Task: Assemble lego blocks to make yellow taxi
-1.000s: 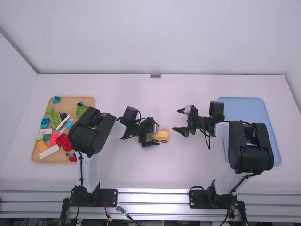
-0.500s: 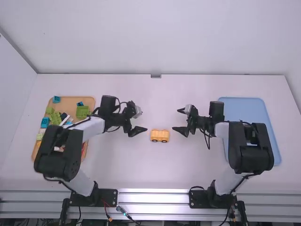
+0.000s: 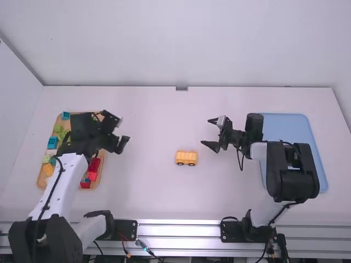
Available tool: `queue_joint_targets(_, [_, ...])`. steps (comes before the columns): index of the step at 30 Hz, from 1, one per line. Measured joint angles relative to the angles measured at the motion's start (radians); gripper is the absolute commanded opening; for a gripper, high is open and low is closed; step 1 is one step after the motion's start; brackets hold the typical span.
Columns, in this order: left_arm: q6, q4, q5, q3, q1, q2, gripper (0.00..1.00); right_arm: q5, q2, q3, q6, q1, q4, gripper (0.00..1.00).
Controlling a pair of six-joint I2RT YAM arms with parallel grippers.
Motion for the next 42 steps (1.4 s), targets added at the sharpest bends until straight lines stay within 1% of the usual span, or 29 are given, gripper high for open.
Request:
queue_joint_targets(2, [-0.254, 0.01, -0.249, 0.0, 0.047, -0.027, 0.99, 0.0, 0.0, 0.0, 0.056, 0.0, 0.074, 0.99])
queue_joint_targets(3, [-0.289, 0.005, -0.289, 0.0, 0.056, -0.029, 0.99, 0.0, 0.0, 0.0, 0.072, 0.0, 0.092, 0.99])
queue_joint_targets(5, [-0.438, -0.043, -0.442, 0.0, 0.112, -0.031, 0.99, -0.001, 0.0, 0.0, 0.121, 0.0, 0.148, 0.99])
queue_joint_targets(6, [-0.438, -0.043, -0.442, 0.0, 0.112, -0.031, 0.99, -0.001, 0.0, 0.0, 0.121, 0.0, 0.148, 0.99])
queue_joint_targets(8, [-0.54, -0.135, -0.5, 0.011, 0.189, -0.027, 0.99, -0.001, 0.0, 0.0, 0.176, 0.0, 0.206, 0.99])
queue_joint_targets(9, [-0.549, -0.144, -0.503, 0.014, 0.198, -0.025, 0.99, 0.0, 0.0, 0.0, 0.179, 0.0, 0.208, 0.99])
queue_joint_targets(10, [-0.579, -0.187, -0.5, 0.04, 0.256, -0.009, 0.99, 0.0, 0.0, 0.0, 0.201, 0.0, 0.232, 0.99])
queue_joint_targets(12, [-0.604, -0.226, -0.487, 0.078, 0.327, 0.015, 0.99, 0.0, 0.0, 0.0, 0.225, 0.0, 0.258, 0.99])
queue_joint_targets(13, [-0.618, -0.262, -0.467, 0.113, 0.39, 0.036, 0.99, -0.001, 0.0, 0.0, 0.241, 0.0, 0.275, 0.99])
queue_joint_targets(16, [-0.628, -0.317, -0.42, 0.177, 0.519, 0.083, 0.99, -0.001, 0.0, 0.0, 0.28, 0.0, 0.306, 0.99])
queue_joint_targets(17, [-0.619, -0.335, -0.386, 0.211, 0.587, 0.117, 0.99, -0.001, 0.0, 0.0, 0.293, 0.0, 0.317, 0.99])
queue_joint_targets(20, [-0.557, -0.373, -0.287, 0.288, 0.712, 0.211, 0.99, 0.0, 0.0, 0.0, 0.311, 0.0, 0.327, 0.99])
queue_joint_targets(23, [-0.466, -0.434, -0.192, 0.376, 0.798, 0.333, 0.99, 0.0, 0.0, 0.0, 0.32, 0.0, 0.333, 0.99])
queue_joint_targets(27, [-0.357, -0.497, -0.138, 0.5, 0.83, 0.51, 0.99, -0.001, 0.0, 0.0, 0.329, 0.0, 0.327, 0.99])
queue_joint_targets(29, [-0.321, -0.529, -0.146, 0.564, 0.827, 0.601, 0.99, -0.001, 0.0, 0.001, 0.332, 0.0, 0.327, 0.99])
queue_joint_targets(30, [-0.316, -0.533, -0.151, 0.573, 0.826, 0.617, 0.98, -0.001, 0.0, 0.002, 0.334, 0.0, 0.327, 0.99])
queue_joint_targets(32, [-0.291, -0.536, -0.178, 0.624, 0.824, 0.703, 0.99, -0.001, 0.0, 0.007, 0.356, -0.006, 0.326, 0.99])
queue_joint_targets(33, [-0.29, -0.535, -0.182, 0.628, 0.824, 0.71, 0.99, -0.002, 0.0, 0.008, 0.359, -0.006, 0.327, 0.99])
queue_joint_targets(34, [-0.283, -0.531, -0.196, 0.642, 0.824, 0.745, 0.92, -0.001, 0.0, 0.013, 0.372, -0.01, 0.326, 0.99])
queue_joint_targets(35, [-0.277, -0.532, -0.208, 0.646, 0.824, 0.763, 0.9, -0.001, 0.0, 0.019, 0.385, -0.012, 0.326, 0.99])
queue_joint_targets(37, [-0.273, -0.539, -0.223, 0.646, 0.824, 0.784, 0.79, 0.0, 0.0, 0.026, 0.401, -0.013, 0.327, 0.99])
queue_joint_targets(39, [-0.259, -0.542, -0.232, 0.646, 0.824, 0.8, 0.63, -0.001, 0.0, 0.03, 0.415, -0.014, 0.327, 0.99])
queue_joint_targets(42, [-0.25, -0.542, -0.238, 0.646, 0.824, 0.805, 0.65, -0.001, 0.0, 0.031, 0.423, -0.014, 0.327, 0.99])
